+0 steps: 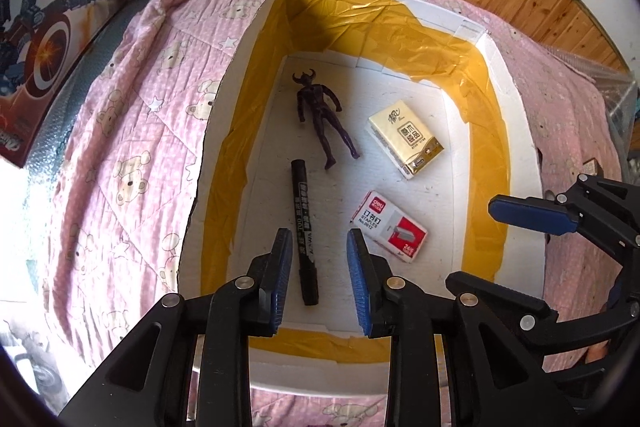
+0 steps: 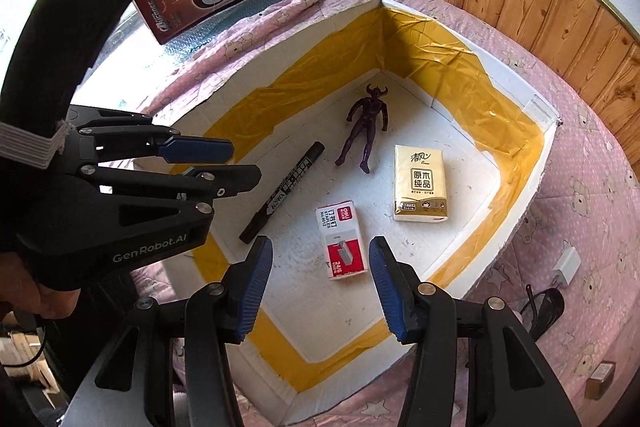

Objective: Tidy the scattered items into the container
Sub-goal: 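Release the marker with the left gripper while the right drops the staples box inside, then move both open grippers back toward the items on the bedspread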

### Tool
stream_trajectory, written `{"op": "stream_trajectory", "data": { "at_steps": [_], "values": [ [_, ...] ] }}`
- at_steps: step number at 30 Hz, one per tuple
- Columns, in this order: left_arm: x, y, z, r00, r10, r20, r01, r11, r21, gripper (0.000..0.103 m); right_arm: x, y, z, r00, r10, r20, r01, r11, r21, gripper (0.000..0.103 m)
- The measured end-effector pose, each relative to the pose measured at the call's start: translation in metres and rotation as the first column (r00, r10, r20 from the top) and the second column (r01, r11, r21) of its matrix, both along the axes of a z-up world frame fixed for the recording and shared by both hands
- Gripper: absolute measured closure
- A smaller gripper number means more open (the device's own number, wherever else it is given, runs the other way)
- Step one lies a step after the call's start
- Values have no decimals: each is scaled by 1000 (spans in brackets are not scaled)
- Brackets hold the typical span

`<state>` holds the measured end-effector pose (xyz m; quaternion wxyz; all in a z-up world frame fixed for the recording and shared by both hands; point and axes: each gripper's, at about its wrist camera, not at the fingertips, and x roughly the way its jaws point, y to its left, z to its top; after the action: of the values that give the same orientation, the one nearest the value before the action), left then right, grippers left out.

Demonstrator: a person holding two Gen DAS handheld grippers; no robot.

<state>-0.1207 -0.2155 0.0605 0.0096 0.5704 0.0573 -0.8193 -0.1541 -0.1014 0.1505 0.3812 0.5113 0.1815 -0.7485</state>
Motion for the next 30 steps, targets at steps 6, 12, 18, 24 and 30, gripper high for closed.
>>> {"op": "stream_trajectory", "data": {
  "at_steps": [6, 12, 18, 24, 30],
  "values": [
    [24, 10, 18, 998, -14, -69, 14, 1000, 2, 73, 23, 23, 18, 999, -18, -31, 15, 995, -97, 50],
    [52, 28, 35, 989, -56, -139, 55, 998, -11, 73, 43, 55, 37, 996, -61, -73, 45, 978, -203, 50],
    [78, 43, 49, 983, -61, -174, 64, 998, 15, 73, 63, 83, 47, 993, -85, -85, 60, 962, -265, 50],
    [102, 64, 66, 973, -89, -212, 101, 994, 46, 73, 84, 109, 52, 987, -113, -110, 74, 949, -306, 50],
    [123, 93, 71, 962, -141, -236, 155, 987, 42, 73, 105, 143, 55, 976, -172, -130, 117, 930, -349, 50]
  ]
}}
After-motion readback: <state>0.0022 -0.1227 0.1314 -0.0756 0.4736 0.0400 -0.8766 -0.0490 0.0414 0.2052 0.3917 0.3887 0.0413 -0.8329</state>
